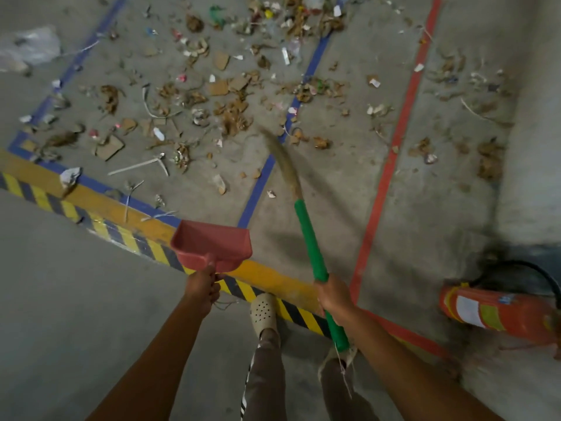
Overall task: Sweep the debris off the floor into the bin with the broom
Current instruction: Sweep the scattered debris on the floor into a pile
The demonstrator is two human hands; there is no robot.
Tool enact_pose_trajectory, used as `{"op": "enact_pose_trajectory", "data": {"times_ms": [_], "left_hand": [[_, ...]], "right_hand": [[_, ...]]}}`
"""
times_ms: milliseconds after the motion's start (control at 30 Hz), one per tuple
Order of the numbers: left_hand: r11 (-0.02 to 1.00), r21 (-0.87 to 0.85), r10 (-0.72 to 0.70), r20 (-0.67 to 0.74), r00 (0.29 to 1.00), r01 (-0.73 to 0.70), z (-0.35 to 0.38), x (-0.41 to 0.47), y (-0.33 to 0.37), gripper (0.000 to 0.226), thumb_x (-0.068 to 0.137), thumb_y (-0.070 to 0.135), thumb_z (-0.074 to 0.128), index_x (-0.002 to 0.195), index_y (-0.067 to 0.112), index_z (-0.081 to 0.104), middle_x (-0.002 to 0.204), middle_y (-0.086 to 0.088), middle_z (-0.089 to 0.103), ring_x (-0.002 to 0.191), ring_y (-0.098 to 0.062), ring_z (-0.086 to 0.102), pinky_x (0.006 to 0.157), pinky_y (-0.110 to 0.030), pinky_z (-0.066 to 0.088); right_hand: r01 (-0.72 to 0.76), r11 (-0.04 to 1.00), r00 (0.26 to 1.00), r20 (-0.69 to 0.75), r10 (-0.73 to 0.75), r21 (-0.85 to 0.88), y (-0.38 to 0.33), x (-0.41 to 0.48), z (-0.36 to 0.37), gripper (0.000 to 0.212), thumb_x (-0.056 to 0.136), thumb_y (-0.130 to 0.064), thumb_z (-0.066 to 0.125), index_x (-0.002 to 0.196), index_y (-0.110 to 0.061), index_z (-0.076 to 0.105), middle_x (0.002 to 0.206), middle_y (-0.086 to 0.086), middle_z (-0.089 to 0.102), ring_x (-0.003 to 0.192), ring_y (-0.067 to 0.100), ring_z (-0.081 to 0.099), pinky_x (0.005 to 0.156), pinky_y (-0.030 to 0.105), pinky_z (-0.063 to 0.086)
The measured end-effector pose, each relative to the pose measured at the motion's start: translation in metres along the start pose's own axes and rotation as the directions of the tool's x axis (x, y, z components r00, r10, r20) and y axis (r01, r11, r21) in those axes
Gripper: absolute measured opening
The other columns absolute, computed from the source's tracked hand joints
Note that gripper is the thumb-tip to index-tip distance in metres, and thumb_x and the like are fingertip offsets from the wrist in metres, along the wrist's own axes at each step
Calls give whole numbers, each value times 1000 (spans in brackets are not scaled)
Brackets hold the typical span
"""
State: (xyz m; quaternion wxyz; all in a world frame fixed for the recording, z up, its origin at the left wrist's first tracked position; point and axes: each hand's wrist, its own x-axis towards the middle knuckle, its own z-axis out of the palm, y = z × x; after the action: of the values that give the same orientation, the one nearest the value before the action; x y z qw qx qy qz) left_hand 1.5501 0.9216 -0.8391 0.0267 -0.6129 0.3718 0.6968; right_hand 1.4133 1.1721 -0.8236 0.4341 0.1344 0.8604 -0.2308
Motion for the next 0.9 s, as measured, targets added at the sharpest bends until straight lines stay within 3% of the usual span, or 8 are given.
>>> {"op": "enact_pose_trajectory", "data": {"times_ms": [67,167,300,467,533,667,800,900], "left_hand": [[1000,-25,-15,-12,1000,15,-8,2,3,40,102,38,53,73,13,42,63,-5,43,34,-5,25,36,-13,19],[998,-47,-32,-17,999,31,-19,10,5,38,101,39,54,75,14,44,63,-4,43,35,-6,24,36,-14,18],[995,-83,-60,-40,997,57,-37,23,8,38,99,41,56,77,12,45,68,-6,47,35,-6,24,35,-14,18],[995,-98,-42,-76,996,35,-67,33,21,42,99,46,56,86,6,52,74,-9,54,36,-6,26,35,-15,20],[992,-124,-31,-83,996,20,-81,35,26,42,98,49,55,88,8,51,75,-10,51,35,-6,24,36,-14,19],[989,-142,-46,-134,990,27,-104,31,39,39,100,46,51,92,8,52,78,-10,54,33,-5,24,36,-13,18],[975,-213,-90,-156,984,55,-119,20,44,34,103,41,49,91,10,53,76,-7,54,32,-4,24,34,-12,16],[964,-257,-110,-183,977,61,-126,9,38,32,102,40,50,95,9,56,75,-8,53,33,-4,24,34,-13,16]], "right_hand": [[-94,993,994,-56,98,67,6,-6,2,25,96,-27,54,103,-3,57,74,14,64,52,27,61,45,33,49],[-235,969,967,-81,241,71,13,-12,5,6,97,-12,51,95,-7,49,65,12,54,49,25,52,45,31,41],[-277,953,960,-6,278,-126,0,-13,23,29,97,-4,49,69,-1,47,56,12,50,46,23,49,45,29,39],[-73,964,979,168,119,-256,-56,-15,54,22,95,-10,49,77,2,56,34,4,48,26,18,46,39,24,39],[6,968,984,171,39,-251,-85,-18,59,19,94,-16,51,88,1,58,49,7,58,31,18,50,39,23,40],[184,936,976,171,-137,-299,-129,-25,46,31,93,-33,58,107,-6,56,90,16,69,60,25,63,51,30,49],[325,854,942,217,-256,-405,-156,-33,22,32,96,-43,55,109,-13,53,89,11,66,68,27,67,59,35,56],[375,776,922,290,-255,-508,-167,-28,10,34,94,-44,57,109,-14,56,86,9,65,69,26,66,64,37,58]]}}
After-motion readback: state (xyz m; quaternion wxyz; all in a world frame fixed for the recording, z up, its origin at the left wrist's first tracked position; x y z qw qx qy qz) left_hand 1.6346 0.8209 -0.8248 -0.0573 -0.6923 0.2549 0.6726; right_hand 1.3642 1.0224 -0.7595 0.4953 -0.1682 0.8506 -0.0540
